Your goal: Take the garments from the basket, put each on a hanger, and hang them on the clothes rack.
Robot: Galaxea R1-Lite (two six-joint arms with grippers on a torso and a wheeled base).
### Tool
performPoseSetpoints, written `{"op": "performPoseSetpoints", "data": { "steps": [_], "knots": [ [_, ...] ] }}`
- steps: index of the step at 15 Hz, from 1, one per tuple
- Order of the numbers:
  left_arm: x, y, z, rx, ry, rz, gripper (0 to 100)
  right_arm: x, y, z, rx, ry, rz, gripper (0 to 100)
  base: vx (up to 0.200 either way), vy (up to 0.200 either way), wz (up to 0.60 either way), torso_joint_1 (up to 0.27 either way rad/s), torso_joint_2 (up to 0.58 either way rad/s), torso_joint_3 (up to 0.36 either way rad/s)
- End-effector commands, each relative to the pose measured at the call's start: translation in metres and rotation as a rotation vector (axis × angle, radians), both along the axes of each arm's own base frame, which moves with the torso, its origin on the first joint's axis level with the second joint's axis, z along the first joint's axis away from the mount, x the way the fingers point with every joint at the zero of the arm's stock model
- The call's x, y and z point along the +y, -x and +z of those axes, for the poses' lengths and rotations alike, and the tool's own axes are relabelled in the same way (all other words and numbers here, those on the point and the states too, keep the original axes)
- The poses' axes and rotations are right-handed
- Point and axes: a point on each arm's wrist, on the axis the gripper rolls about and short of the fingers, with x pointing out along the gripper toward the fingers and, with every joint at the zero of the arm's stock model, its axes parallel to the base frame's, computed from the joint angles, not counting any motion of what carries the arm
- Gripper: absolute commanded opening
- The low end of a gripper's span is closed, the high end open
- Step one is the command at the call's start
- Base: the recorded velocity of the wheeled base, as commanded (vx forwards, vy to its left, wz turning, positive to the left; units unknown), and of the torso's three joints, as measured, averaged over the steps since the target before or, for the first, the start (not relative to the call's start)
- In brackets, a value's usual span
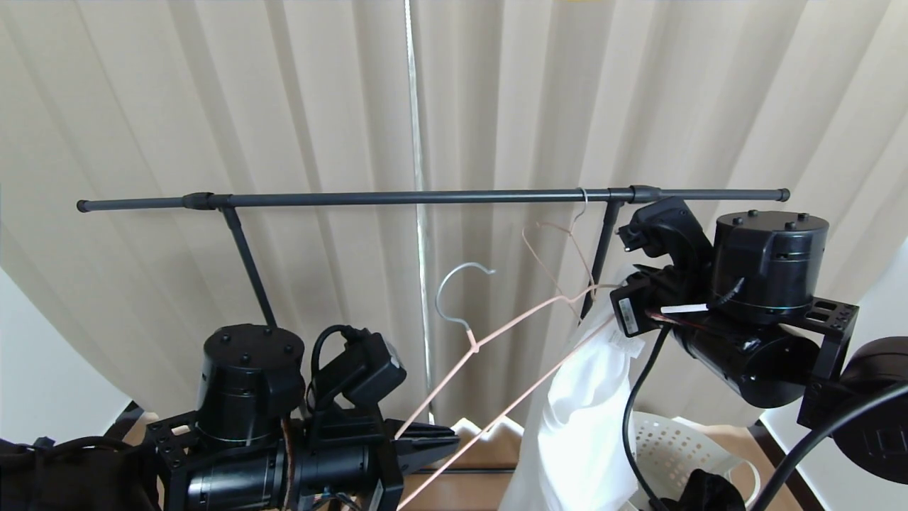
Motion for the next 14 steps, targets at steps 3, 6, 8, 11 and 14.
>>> {"op": "performPoseSetpoints", "data": {
  "steps": [3,6,8,11,14],
  "knots": [
    [-0.004,-0.006,0.0,0.003,0.004,0.018,0,0.005,0.004,0.0,-0.003,0.006,0.0,0,0.0,0.0,0.0,0.0,0.0,0.0],
    [-0.007,-0.011,0.002,-0.005,0.004,0.048,0,0.011,0.009,0.001,-0.011,0.012,-0.006,0,0.0,0.0,0.0,0.0,0.0,0.0],
    [-0.008,-0.012,0.003,-0.015,0.002,0.063,0,0.014,0.012,0.001,-0.015,0.017,-0.013,0,0.0,0.0,0.0,0.0,0.0,0.0],
    [-0.01,-0.012,0.002,-0.012,-0.001,0.077,0,0.019,0.014,0.0,-0.013,0.018,0.002,0,0.0,0.0,0.0,0.0,0.0,0.0],
    [-0.011,-0.014,0.001,-0.008,-0.003,0.077,0,0.029,0.023,0.003,-0.023,-0.014,0.037,0,0.0,0.0,0.0,0.0,0.0,0.0]
  ]
}}
